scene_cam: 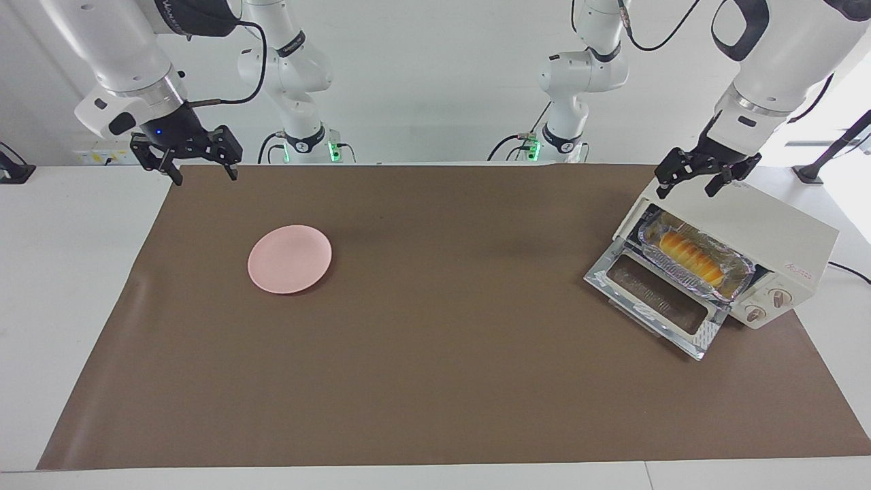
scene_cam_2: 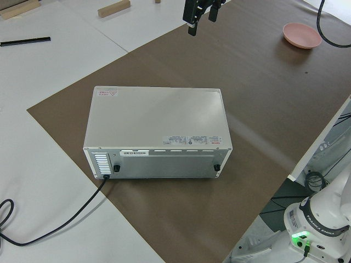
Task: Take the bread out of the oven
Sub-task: 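Reach the left gripper into the toaster oven toward the foil tray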
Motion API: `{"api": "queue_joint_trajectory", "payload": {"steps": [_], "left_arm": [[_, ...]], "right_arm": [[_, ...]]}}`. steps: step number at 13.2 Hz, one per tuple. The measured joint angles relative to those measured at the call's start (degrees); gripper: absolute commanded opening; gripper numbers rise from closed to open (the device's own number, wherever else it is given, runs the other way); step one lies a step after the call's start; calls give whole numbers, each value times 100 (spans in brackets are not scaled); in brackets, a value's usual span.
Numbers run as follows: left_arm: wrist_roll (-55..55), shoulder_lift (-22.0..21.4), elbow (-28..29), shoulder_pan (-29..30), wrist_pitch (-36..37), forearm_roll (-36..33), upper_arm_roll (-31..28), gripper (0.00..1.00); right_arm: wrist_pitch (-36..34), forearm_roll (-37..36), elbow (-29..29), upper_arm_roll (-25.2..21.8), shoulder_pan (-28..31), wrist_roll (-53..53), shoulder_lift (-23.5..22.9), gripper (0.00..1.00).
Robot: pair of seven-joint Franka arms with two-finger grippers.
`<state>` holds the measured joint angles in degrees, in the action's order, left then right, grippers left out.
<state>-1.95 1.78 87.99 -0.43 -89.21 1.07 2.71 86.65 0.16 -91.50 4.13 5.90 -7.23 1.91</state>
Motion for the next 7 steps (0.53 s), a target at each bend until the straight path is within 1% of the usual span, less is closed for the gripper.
{"api": "queue_joint_trajectory", "payload": {"steps": [4,5,7], "left_arm": [[-1,-2,29,9,-126,0,-12,100],[-5,-10,94,16,-243,0,-29,100],[-188,-39,315,21,-733,0,-51,100]], "right_arm": [[0,0,0,0,0,0,0,100],[0,0,0,0,0,0,0,100],[0,0,0,0,0,0,0,100]]}}
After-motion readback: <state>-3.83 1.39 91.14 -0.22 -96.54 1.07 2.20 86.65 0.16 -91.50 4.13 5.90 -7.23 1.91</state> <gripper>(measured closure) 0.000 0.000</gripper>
